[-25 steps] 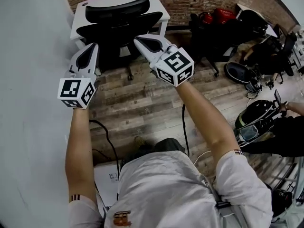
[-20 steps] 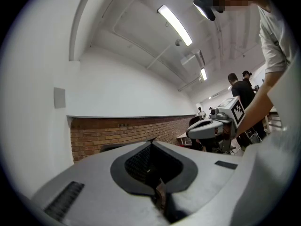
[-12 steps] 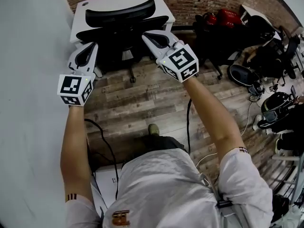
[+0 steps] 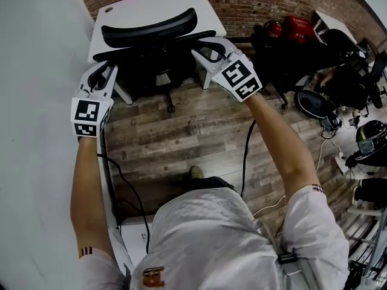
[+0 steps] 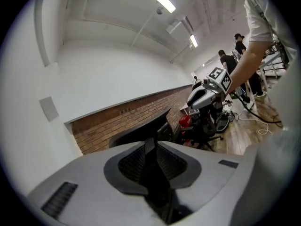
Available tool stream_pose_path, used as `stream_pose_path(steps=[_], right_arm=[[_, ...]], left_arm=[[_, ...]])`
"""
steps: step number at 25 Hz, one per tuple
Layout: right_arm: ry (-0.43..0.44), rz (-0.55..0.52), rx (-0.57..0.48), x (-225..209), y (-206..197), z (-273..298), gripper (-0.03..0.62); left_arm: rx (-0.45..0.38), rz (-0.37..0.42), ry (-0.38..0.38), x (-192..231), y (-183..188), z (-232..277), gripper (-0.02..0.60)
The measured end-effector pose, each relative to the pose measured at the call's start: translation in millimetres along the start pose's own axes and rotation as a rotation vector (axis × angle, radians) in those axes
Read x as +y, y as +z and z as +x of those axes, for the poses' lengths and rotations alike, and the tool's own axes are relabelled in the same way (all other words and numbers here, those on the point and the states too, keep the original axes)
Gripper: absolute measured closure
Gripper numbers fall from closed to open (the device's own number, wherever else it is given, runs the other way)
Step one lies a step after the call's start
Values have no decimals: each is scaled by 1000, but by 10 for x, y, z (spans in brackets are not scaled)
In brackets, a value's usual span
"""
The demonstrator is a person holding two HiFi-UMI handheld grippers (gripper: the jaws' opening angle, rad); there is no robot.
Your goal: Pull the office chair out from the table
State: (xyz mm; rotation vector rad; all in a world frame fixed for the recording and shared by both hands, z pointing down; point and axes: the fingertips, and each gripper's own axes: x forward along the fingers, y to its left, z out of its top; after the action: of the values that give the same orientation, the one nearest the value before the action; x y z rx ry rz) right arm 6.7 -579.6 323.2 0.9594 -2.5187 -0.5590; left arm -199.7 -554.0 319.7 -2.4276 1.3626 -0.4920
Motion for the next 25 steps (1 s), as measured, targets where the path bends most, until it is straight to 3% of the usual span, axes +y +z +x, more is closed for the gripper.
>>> stream_pose_path(steps=[13,25], right_arm=[[132,-154,200,-346,-621,456,410],[188,-225,377,-535,-1045,846,375]], left_arm=[[299,233,-26,376,-668,510,403],[464,357,-129,762,-1222,782,351]])
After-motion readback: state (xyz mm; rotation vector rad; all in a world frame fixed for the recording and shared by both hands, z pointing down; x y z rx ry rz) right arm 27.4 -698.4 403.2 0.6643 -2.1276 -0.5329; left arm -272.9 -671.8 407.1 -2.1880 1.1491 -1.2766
